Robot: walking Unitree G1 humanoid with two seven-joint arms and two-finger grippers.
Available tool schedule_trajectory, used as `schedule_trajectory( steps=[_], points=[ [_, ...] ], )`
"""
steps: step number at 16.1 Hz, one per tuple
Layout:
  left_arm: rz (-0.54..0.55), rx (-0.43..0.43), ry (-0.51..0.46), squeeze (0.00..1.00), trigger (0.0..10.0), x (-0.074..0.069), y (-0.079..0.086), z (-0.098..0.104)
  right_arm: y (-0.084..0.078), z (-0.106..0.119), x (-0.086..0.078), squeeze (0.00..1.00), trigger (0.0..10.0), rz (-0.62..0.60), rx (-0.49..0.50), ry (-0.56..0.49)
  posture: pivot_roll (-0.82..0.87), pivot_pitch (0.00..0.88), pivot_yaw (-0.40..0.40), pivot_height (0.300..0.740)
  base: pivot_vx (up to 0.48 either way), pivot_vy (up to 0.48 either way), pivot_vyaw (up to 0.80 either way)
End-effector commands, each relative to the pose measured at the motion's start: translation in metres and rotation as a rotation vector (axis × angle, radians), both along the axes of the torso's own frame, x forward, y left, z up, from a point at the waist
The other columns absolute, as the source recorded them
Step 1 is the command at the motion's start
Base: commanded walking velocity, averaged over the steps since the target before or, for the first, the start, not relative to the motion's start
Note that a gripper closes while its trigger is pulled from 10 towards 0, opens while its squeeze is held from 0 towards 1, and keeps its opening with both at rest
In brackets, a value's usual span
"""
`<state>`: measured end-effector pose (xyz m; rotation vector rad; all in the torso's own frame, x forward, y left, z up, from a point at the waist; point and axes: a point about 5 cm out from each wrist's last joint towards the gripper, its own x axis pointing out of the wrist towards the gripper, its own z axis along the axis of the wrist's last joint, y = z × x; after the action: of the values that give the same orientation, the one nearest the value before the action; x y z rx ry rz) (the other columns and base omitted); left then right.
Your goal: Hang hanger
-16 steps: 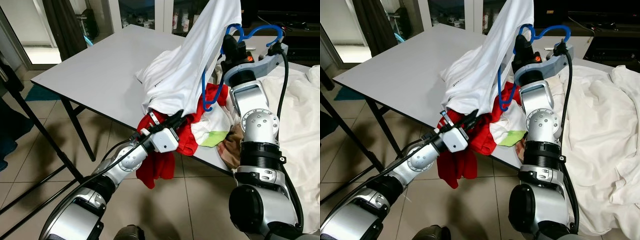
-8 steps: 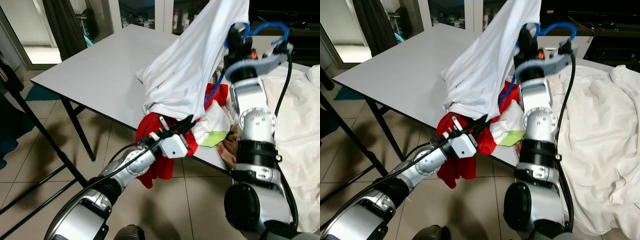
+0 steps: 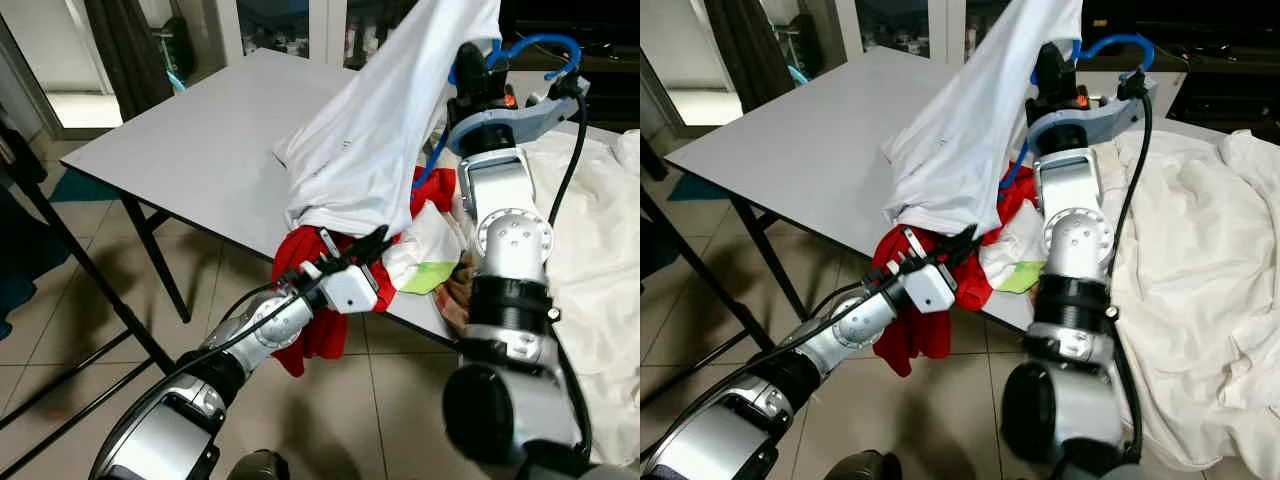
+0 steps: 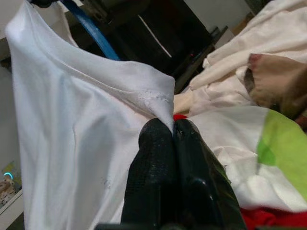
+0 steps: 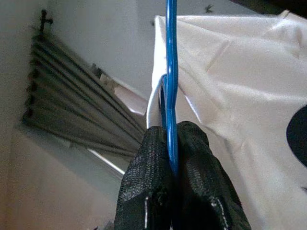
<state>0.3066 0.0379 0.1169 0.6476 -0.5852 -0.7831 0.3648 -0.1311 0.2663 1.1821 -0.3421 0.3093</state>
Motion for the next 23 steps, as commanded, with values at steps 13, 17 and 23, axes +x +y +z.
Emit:
schedule_trajectory(
  steps=[13,17,23],
  points=[
    [0.001,-0.187,-0.117,0.0,0.0,0.015,-0.005,0.052,0.026,-0.033,-0.012,0.0,10.0,0.048,-0.141,0.1,0.11,0.0,-0.003,0.74,0.0,0.0,0.0],
    [-0.008,-0.195,-0.121,0.0,0.0,0.014,-0.006,0.056,0.017,-0.03,-0.008,0.0,10.0,0.007,-0.139,0.101,0.11,0.0,-0.003,0.74,0.0,0.0,0.0],
    [0.015,-0.124,-0.085,0.0,0.0,0.01,0.009,0.036,-0.005,-0.012,0.003,0.0,10.0,0.025,-0.268,0.038,0.11,0.0,-0.006,0.74,0.0,0.0,0.0]
  ],
)
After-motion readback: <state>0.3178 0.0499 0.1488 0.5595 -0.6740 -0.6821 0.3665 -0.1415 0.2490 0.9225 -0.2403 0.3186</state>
